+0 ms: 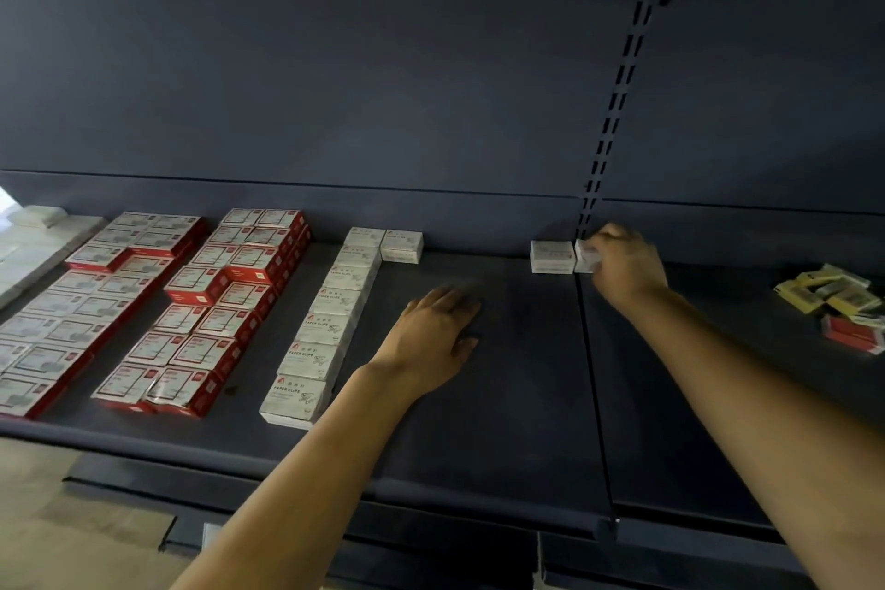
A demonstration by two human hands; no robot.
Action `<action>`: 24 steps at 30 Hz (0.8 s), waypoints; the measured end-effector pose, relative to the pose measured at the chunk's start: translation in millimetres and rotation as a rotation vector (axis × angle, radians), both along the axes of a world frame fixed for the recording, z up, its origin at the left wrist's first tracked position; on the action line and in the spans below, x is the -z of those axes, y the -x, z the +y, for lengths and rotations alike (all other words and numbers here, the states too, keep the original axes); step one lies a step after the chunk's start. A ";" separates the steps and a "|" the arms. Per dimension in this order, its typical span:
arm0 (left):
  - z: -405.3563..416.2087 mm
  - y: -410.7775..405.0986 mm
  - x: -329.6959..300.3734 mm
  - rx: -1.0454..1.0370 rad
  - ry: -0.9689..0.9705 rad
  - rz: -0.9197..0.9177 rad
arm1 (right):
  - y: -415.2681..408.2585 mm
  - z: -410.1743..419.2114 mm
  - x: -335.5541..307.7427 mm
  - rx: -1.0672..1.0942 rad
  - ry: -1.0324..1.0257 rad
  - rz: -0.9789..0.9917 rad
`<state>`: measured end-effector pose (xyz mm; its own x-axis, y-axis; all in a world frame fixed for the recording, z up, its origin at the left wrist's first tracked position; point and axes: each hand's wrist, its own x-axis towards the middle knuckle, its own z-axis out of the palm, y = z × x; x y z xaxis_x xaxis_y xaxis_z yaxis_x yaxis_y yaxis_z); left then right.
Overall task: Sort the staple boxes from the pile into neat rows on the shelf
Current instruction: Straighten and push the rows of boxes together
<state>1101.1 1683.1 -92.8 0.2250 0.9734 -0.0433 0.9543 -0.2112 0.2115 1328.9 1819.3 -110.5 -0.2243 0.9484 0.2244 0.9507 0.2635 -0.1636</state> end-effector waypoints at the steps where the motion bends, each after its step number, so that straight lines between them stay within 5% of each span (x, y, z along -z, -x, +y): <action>1: -1.0 2.6 -0.2 -0.010 -0.004 -0.005 | 0.0 1.0 -1.2 0.004 0.009 0.016; 11: -9.7 15.5 -2.0 -0.004 -0.053 -0.032 | -9.7 -9.4 -3.4 -0.041 -0.039 0.051; 14: -11.0 18.0 -5.1 0.009 -0.107 -0.109 | -13.0 -20.7 -3.6 0.020 0.000 0.267; 20: -17.2 3.1 -9.6 -0.048 -0.160 -0.602 | 8.7 -67.9 -25.2 0.059 0.249 1.074; 24: -23.5 -17.1 -8.3 -0.157 -0.052 -1.011 | 22.0 -105.8 -41.0 -0.111 0.352 1.193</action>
<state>1118.2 1659.7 -84.5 0.0029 0.9903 0.1390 0.3521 -0.1311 0.9267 1306.8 1713.5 -69.5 -0.1380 0.9871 0.0810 0.1368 0.1000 -0.9855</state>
